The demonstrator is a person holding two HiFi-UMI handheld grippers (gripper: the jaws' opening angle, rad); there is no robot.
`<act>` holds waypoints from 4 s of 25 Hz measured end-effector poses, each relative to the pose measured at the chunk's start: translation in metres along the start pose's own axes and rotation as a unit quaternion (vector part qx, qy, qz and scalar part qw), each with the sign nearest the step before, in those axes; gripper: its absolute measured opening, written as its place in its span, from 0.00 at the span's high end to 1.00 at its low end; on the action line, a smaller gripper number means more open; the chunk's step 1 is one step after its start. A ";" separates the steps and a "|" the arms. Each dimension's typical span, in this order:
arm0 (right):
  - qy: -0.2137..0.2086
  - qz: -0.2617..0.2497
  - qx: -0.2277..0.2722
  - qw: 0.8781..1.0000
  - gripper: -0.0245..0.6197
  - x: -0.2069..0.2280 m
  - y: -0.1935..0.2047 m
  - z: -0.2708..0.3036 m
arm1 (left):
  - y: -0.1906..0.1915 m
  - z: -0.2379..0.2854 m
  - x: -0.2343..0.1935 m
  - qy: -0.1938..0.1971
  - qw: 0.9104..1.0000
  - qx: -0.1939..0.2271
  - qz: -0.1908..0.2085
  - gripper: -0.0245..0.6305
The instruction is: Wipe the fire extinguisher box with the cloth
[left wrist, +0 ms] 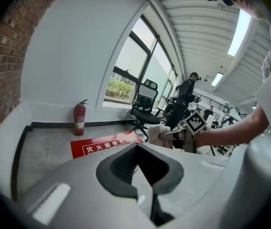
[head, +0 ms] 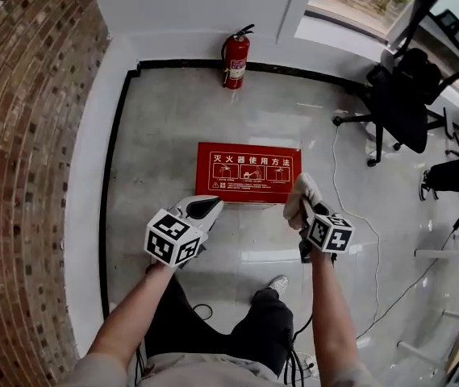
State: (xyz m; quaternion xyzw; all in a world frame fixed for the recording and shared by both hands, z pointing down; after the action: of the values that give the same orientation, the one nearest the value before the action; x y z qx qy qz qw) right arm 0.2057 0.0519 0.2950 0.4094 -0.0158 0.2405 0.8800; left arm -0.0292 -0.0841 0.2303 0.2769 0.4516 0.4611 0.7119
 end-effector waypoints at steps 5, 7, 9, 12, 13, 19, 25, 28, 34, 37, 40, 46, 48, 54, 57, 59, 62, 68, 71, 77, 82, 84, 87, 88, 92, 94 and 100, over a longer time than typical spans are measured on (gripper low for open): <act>0.016 -0.019 -0.052 0.998 0.83 0.041 0.015 0.078 | 0.028 0.024 -0.009 -0.047 0.999 0.005 -0.027 0.96; 0.026 -0.036 -0.053 0.998 0.83 0.046 0.004 0.101 | 0.036 0.026 -0.013 -0.058 0.998 0.008 -0.034 0.96; 0.031 -0.051 -0.046 0.997 0.83 0.050 -0.011 0.121 | 0.045 0.025 -0.018 -0.065 0.997 0.011 -0.038 0.96; 0.024 -0.080 -0.037 0.996 0.83 0.042 -0.037 0.152 | 0.060 0.017 -0.027 -0.077 0.996 0.012 -0.051 0.96; 0.018 -0.095 -0.038 0.995 0.83 0.035 -0.043 0.161 | 0.063 0.014 -0.029 -0.082 0.995 0.012 -0.057 0.96; -0.030 -0.196 -0.047 0.979 0.83 -0.021 -0.054 0.198 | 0.067 -0.001 -0.045 -0.085 0.994 0.020 -0.070 0.96; -0.100 -0.252 -0.065 0.960 0.83 -0.078 -0.024 0.186 | 0.069 -0.008 -0.055 -0.070 0.995 0.007 -0.070 0.96; -0.122 -0.258 -0.070 0.956 0.83 -0.107 0.009 0.170 | 0.072 -0.008 -0.056 -0.059 0.996 -0.001 -0.072 0.96; -0.153 -0.254 -0.074 0.952 0.83 -0.174 0.050 0.150 | 0.081 -0.016 -0.063 -0.044 0.996 -0.022 -0.079 0.96; -0.177 -0.275 -0.081 0.941 0.83 -0.211 0.056 0.156 | 0.085 -0.023 -0.069 -0.043 0.995 -0.030 -0.082 0.96; -0.191 -0.286 -0.081 0.936 0.83 -0.241 0.050 0.172 | 0.086 -0.028 -0.075 -0.042 0.995 -0.035 -0.082 0.96; -0.174 -0.244 -0.064 0.952 0.83 -0.258 0.007 0.222 | 0.079 -0.036 -0.087 -0.033 0.996 -0.043 -0.071 0.96; -0.167 -0.222 -0.062 0.958 0.83 -0.253 -0.010 0.237 | 0.077 -0.037 -0.091 -0.032 0.996 -0.047 -0.066 0.96; -0.145 -0.154 -0.052 0.976 0.83 -0.202 -0.044 0.251 | 0.076 -0.019 -0.094 -0.029 0.996 -0.060 -0.059 0.96; -0.122 -0.133 -0.042 0.983 0.83 -0.154 -0.053 0.244 | 0.074 0.001 -0.083 -0.022 0.996 -0.063 -0.058 0.96; -0.100 -0.117 -0.035 0.987 0.83 -0.115 -0.056 0.235 | 0.074 0.015 -0.073 -0.012 0.996 -0.068 -0.054 0.96; -0.061 -0.088 -0.034 0.994 0.83 -0.057 -0.054 0.214 | 0.076 0.038 -0.057 0.007 0.996 -0.078 -0.047 0.96; -0.006 -0.045 -0.036 0.998 0.83 0.045 -0.037 0.167 | 0.071 0.085 -0.017 0.036 0.995 -0.085 -0.034 0.96; 0.023 -0.031 -0.037 0.999 0.83 0.079 -0.025 0.141 | 0.068 0.100 0.000 0.055 0.994 -0.087 -0.023 0.96; 0.140 0.037 -0.048 0.988 0.84 0.131 0.046 0.075 | 0.095 0.101 0.018 0.140 0.982 -0.121 0.045 0.96; 0.242 0.089 0.041 0.965 0.84 0.111 0.081 0.006 | 0.122 0.081 0.010 0.210 0.964 -0.142 0.085 0.96; 0.278 0.101 0.065 0.953 0.84 0.096 0.095 -0.010 | 0.129 0.077 0.005 0.223 0.959 -0.148 0.094 0.96; 0.294 0.080 0.073 0.950 0.84 0.074 0.115 -0.004 | 0.141 0.079 -0.002 0.225 0.957 -0.146 0.107 0.96; 0.289 0.074 0.078 0.951 0.84 0.068 0.124 0.003 | 0.149 0.079 -0.004 0.225 0.957 -0.145 0.110 0.96; 0.221 0.039 0.151 0.963 0.84 0.044 0.136 0.037 | 0.188 0.088 -0.013 0.213 0.962 -0.133 0.107 0.96; 0.178 -0.001 0.191 0.965 0.84 0.033 0.132 0.053 | 0.205 0.098 -0.017 0.200 0.966 -0.119 0.112 0.96; 0.082 -0.120 0.260 0.955 0.84 -0.013 0.134 0.075 | 0.245 0.111 -0.032 0.159 0.978 -0.077 0.113 0.96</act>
State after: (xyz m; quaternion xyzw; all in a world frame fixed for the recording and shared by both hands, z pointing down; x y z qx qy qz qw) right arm 0.1478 0.0657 0.4376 0.6013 0.1691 0.1617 0.7640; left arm -0.0344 -0.0070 0.4897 0.1936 0.4882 0.6098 0.5936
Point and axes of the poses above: the fingertips, and each gripper's own axes: z forward along the fingers, x to its right, y out of its underside, the point moved 3 cm from there along -z, backward along the fingers, and after that the axes turned 2 degrees about -z, right-handed, at the moved point
